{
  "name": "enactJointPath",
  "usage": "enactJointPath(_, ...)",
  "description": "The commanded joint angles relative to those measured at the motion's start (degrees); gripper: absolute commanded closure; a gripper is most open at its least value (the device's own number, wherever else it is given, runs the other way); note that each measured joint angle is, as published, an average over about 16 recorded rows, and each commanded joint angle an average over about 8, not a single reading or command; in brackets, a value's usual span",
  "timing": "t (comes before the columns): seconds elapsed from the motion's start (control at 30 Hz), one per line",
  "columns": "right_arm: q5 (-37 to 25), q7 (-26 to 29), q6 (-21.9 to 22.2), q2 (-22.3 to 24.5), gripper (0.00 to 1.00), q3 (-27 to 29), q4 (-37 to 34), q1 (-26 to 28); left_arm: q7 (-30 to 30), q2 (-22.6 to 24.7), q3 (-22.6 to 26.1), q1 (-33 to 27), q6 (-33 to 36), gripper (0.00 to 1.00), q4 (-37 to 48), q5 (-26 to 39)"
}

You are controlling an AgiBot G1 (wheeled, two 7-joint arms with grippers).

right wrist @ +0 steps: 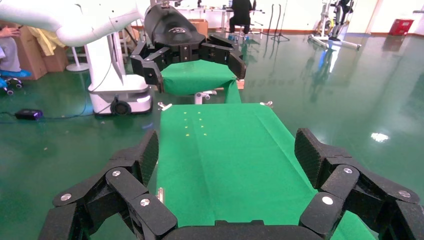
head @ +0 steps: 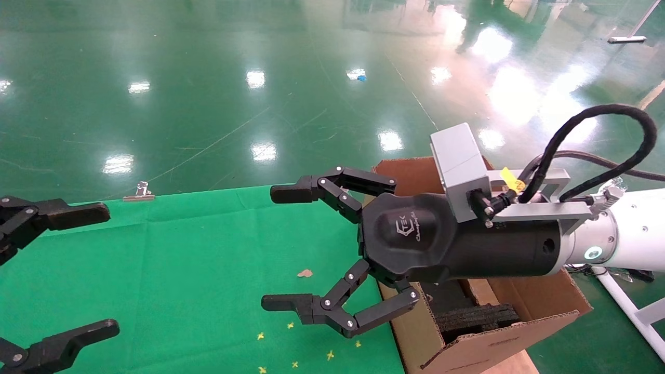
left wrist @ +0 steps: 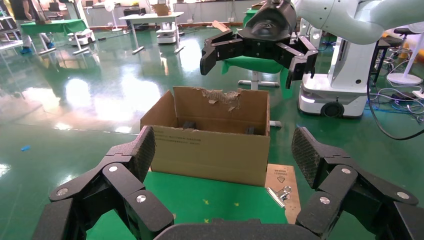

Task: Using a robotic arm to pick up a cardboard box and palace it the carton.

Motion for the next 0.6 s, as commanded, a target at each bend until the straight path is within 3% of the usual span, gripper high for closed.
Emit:
enactJointPath(0.03,-0.01,0.01,0.01,-0.01,0.0,-0.04,-0.04,0.04,0.0,0.0,0.0,0.0,0.0,0.0,0.0,0.0)
enactJointPath(0.6,-0.07,0.06,0.06,-0.06,0.0,-0.19,-0.14,0.15,0.0,0.0,0.0,0.0,0.0,0.0,0.0,0.02)
